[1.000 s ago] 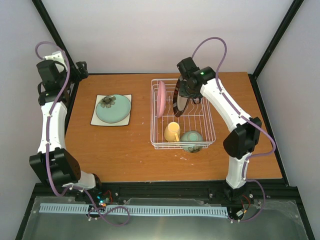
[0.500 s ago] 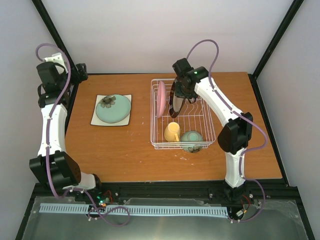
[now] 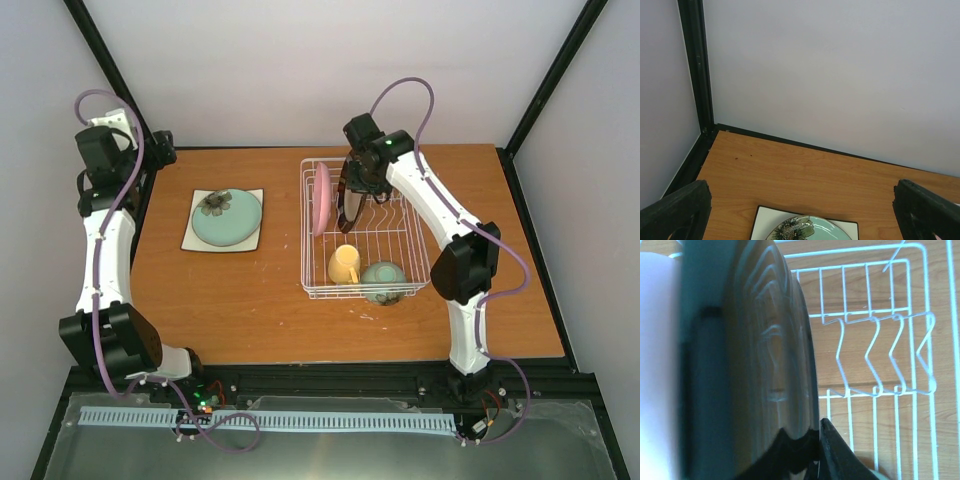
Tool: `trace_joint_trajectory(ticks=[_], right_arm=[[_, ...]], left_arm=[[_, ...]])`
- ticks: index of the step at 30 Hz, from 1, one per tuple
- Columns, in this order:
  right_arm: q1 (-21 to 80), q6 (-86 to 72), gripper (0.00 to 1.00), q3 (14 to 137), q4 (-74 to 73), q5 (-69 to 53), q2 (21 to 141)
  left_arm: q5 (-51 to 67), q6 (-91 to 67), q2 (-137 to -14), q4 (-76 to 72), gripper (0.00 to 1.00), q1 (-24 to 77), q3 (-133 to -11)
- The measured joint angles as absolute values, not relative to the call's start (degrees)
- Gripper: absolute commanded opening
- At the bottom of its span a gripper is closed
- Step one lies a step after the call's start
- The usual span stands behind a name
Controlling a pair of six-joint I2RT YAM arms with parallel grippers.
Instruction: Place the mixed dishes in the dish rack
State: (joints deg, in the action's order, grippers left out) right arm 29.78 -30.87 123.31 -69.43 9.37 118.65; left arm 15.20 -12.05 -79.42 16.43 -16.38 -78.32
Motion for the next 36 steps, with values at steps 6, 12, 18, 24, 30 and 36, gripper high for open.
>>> trace_joint_trajectory(ticks=[6, 12, 18, 24, 30, 36], right_arm=[[31.0, -30.4, 0.34, 123.4, -69.7, 4.8, 118.9], [31.8, -30.0, 0.44, 123.4, -70.1, 3.1, 119.2], [31.8, -30.0, 0.48, 123.4, -70.2, 3.8, 119.2], [31.8, -30.0, 0.53, 123.1, -69.4, 8.4, 117.4], [31.6, -30.0, 0.59, 118.1, -64.7, 15.0, 107.8], [28.2, -29.3, 0.58, 106.0, -51.5, 19.5, 92.5]], left_arm=[[14.9, -11.8, -79.4, 16.4, 1.0, -16.4, -77.8], [14.8, -11.8, -79.2, 16.4, 1.0, -16.4, -77.0], [13.7, -11.4, -78.7, 16.4, 1.0, -16.4, -76.8], [18.7, -14.5, -78.5, 15.0, 1.0, -20.9, -70.8], [34.7, -23.9, -82.4, 9.8, 0.76, -31.9, -60.6], [47.9, -26.1, -94.1, 10.5, 0.33, -34.1, -60.4]])
